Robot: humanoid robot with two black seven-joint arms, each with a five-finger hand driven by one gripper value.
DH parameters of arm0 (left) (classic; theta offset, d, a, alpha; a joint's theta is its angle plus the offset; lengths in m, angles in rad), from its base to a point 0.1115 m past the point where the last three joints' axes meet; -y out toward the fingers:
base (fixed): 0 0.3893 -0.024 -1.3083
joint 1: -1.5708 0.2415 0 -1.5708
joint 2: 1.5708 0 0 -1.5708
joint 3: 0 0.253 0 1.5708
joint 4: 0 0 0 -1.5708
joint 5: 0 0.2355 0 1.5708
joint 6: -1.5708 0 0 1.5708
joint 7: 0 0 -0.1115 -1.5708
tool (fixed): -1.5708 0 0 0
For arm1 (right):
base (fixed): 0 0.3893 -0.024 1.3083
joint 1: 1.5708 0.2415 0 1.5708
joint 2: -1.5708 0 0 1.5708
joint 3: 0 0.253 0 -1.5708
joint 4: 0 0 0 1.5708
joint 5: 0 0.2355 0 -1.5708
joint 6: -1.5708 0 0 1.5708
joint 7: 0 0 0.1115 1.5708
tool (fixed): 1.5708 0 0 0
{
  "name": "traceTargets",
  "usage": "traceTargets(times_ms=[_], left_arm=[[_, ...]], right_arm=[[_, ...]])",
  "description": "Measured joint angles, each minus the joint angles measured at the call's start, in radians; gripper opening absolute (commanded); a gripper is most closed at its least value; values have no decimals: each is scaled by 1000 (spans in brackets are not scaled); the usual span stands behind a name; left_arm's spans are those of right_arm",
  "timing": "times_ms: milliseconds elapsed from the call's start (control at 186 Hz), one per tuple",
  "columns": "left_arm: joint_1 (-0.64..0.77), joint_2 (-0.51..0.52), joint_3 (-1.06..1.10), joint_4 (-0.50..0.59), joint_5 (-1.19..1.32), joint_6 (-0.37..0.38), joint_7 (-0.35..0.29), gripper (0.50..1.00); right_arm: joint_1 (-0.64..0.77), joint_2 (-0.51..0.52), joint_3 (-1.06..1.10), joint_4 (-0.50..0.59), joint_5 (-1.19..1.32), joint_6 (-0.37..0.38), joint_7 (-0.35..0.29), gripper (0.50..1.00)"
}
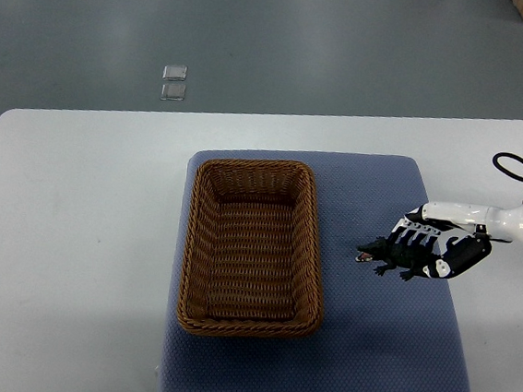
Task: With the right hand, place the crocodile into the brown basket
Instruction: 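Lift the crocodile and carry it over the wicker basket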
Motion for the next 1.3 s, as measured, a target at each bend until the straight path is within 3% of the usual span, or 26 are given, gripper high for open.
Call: traceTargets(times_ms=[413,945,1299], left_arm=[[1,0,0,-1,0,0,0,1000],[0,0,0,-2,0,0,0,1000],[0,0,0,-3,2,0,0,1000]], right_arm=[[155,34,25,-19,39,49,-8,590],[355,436,-53,-274,-17,43,-60,592],[376,661,-107,-460,-91,24,-60,594]])
